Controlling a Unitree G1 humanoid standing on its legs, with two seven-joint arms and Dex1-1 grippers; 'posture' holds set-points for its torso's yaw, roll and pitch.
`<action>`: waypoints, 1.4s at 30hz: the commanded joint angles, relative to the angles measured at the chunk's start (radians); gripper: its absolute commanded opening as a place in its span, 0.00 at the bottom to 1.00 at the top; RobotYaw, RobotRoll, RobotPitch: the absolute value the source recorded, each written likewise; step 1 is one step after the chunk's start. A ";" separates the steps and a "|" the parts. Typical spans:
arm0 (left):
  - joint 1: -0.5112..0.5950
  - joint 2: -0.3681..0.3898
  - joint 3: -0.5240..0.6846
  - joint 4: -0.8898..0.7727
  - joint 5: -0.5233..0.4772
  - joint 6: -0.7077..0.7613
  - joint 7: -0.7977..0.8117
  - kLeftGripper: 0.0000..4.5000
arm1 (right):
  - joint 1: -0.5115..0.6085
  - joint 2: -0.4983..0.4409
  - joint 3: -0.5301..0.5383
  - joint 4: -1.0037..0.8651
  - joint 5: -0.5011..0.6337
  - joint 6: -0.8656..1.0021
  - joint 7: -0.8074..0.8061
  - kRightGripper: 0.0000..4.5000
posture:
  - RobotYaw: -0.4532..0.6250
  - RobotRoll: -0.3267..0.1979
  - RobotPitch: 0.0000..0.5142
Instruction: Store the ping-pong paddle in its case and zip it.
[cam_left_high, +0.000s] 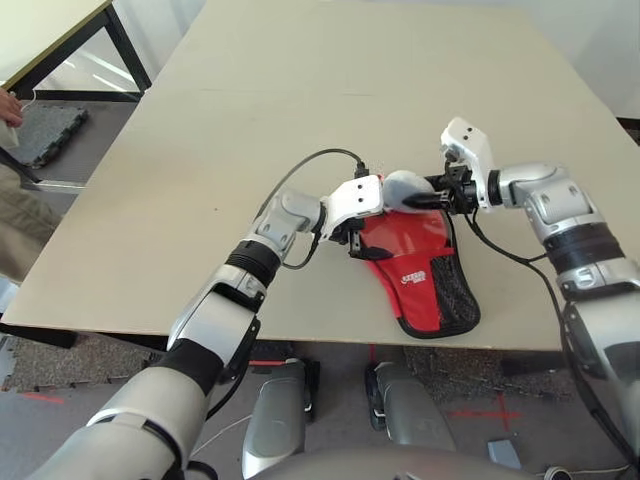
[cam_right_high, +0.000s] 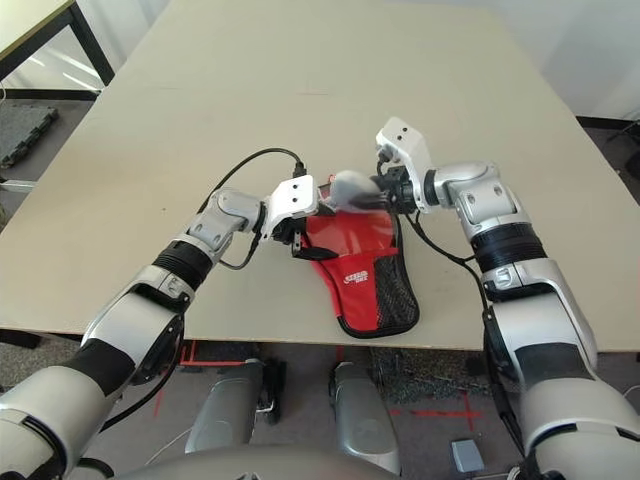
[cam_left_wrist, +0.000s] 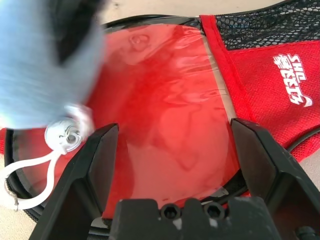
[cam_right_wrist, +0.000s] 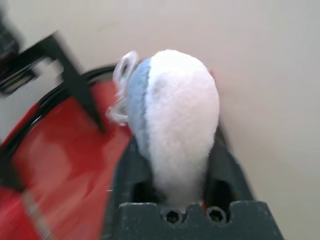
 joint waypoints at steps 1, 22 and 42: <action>0.035 0.011 -0.036 0.032 0.046 0.027 0.003 1.00 | -0.063 0.026 -0.038 0.139 -0.033 -0.093 -0.084 0.11 | 0.43 0.62 0.32; 0.103 0.005 -0.071 -0.072 0.057 0.074 -0.013 1.00 | -0.242 0.104 -0.124 0.571 -0.170 -0.378 -0.423 0.02 | 0.47 0.62 0.35; 0.117 -0.006 -0.089 -0.102 0.057 0.099 -0.010 1.00 | -0.170 -0.045 -0.159 0.602 -0.241 -0.407 -0.514 0.02 | 0.46 0.62 0.37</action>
